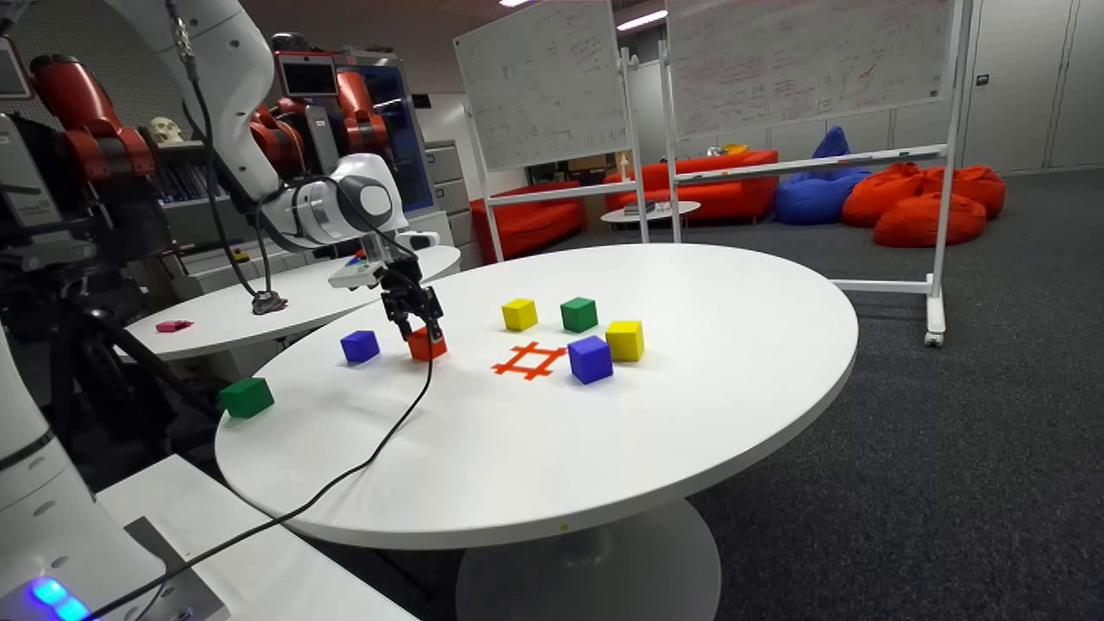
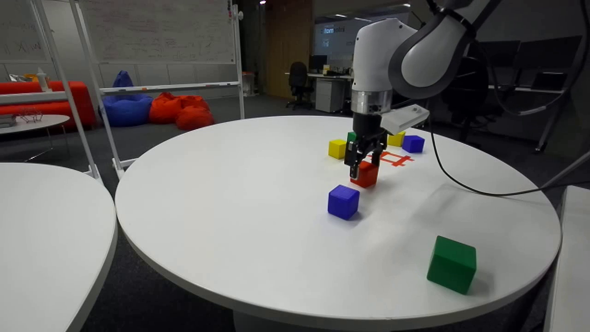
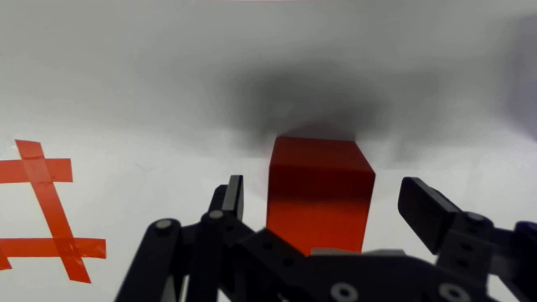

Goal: Unstack all the toy blocks then put the orange block in the marked zone

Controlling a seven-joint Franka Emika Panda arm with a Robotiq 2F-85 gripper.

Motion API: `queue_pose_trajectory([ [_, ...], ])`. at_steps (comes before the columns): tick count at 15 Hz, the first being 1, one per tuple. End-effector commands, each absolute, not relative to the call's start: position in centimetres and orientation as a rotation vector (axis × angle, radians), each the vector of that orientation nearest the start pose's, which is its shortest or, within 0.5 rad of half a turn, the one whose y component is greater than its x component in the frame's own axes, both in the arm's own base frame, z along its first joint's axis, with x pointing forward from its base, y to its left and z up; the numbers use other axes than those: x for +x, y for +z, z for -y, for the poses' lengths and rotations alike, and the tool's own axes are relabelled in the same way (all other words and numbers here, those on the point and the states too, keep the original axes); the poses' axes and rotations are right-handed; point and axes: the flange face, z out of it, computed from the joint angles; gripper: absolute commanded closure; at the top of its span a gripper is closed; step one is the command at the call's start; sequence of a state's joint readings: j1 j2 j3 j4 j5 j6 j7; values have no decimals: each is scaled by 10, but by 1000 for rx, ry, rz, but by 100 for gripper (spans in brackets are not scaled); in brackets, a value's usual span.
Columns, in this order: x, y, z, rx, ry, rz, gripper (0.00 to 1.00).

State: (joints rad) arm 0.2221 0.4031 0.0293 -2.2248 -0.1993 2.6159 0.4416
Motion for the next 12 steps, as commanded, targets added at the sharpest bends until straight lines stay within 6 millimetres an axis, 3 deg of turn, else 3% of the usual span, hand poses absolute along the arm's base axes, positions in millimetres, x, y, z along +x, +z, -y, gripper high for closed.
queue_pose_trajectory([
  [1, 534, 188, -140, -3227, 1, 4, 0],
  [9, 530, 188, -141, -3227, -30, -8, 0],
  [10, 530, 188, -141, -3224, -28, -4, 8],
  [11, 530, 188, -141, -3226, -30, -8, 1],
  [12, 530, 188, -141, -3238, -21, -10, 3],
])
